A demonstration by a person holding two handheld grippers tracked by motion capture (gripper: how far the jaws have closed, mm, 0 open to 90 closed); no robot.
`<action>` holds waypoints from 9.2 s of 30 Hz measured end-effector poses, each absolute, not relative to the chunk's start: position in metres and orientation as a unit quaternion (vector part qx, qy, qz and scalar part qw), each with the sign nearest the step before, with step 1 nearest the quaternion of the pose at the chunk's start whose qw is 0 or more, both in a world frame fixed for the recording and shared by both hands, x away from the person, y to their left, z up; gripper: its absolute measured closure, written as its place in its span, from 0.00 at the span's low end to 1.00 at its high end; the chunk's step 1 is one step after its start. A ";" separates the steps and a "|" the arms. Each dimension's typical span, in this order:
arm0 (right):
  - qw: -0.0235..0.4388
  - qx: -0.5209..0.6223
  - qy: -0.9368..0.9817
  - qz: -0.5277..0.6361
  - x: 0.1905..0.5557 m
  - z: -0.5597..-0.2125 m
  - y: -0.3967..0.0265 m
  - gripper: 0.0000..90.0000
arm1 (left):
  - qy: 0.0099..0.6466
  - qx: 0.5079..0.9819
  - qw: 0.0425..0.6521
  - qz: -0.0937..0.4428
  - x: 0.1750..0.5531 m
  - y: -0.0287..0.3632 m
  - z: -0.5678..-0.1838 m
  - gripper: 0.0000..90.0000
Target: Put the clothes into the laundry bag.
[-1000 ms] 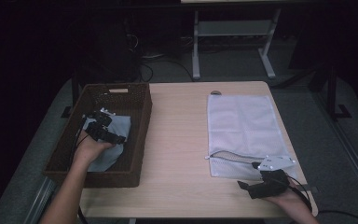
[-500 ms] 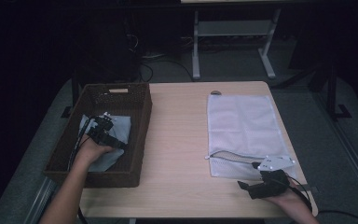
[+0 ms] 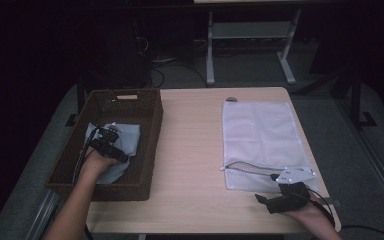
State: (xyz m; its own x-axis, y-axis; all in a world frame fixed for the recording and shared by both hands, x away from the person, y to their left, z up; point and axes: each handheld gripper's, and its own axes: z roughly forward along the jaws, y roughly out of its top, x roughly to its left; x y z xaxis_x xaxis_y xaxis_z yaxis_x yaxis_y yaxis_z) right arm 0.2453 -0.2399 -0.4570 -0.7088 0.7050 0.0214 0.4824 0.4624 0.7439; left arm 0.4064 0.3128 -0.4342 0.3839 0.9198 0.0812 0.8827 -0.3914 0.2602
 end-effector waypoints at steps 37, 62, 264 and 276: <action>0.145 0.346 0.849 0.373 0.246 -0.459 -0.239 0.13 | 0.563 0.789 0.230 0.091 0.393 0.333 -0.391 0.84; 0.142 0.350 0.846 0.376 0.248 -0.460 -0.241 0.13 | 0.474 0.796 0.356 0.123 0.380 0.307 -0.307 0.84; 0.069 0.239 0.907 0.341 0.239 -0.438 -0.186 0.84 | 0.288 0.887 0.357 0.049 0.288 0.113 -0.446 0.15; 0.059 0.261 0.905 0.329 0.289 -0.439 -0.187 0.58 | 0.289 0.887 0.357 0.046 0.288 0.113 -0.446 0.15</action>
State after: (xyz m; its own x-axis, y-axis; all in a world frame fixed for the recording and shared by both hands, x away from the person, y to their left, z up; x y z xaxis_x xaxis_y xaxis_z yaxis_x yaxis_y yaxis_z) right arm 0.2886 -0.1868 -0.4389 -0.8569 0.5113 0.0656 0.4339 0.6467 0.6273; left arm 0.2878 0.1134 -0.4458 0.8287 0.5455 -0.1254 0.4802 -0.5777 0.6601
